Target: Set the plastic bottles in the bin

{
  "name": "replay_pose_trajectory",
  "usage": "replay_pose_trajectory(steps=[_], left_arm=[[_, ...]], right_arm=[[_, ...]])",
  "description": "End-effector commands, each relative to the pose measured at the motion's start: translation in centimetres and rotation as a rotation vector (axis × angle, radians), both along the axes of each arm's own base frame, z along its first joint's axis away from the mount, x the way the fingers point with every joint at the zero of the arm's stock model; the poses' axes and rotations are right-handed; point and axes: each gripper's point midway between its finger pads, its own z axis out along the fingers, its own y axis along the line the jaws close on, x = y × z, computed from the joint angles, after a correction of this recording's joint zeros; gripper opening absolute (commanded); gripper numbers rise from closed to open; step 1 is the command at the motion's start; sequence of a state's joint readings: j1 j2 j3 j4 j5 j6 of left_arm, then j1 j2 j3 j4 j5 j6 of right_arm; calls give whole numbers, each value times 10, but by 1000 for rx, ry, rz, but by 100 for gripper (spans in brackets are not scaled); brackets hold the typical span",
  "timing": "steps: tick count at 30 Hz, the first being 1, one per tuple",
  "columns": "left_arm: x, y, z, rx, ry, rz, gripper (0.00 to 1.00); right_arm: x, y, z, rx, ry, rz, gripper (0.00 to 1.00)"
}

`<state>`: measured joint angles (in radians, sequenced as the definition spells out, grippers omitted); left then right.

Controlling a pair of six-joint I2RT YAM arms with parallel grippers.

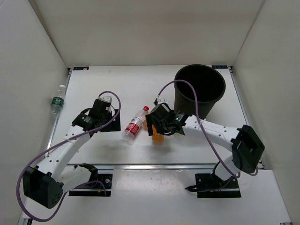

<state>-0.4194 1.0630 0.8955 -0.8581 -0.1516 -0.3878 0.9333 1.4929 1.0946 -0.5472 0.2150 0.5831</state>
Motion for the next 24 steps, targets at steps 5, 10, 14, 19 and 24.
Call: replay_pose_trajectory(steps=[5,10,14,19,24], left_arm=[[1,4,8,-4,-49,-15,99],[-6,15,7,23,-40,-1,98],[-9,17,4,30,-29,-2,99],[-12,16,0,35,-11,-9,99],[-5,9,-1,14,-23,-25,99]], right_arm=[[23,-3,-13,-64,-44,-207,95],[17,-2,-37,-114,-10,-214,93],[9,1,-52,-83,21,-198,76],[7,9,-31,-41,-14,-190,47],[-5,4,-1,-31,-25,-200,33]])
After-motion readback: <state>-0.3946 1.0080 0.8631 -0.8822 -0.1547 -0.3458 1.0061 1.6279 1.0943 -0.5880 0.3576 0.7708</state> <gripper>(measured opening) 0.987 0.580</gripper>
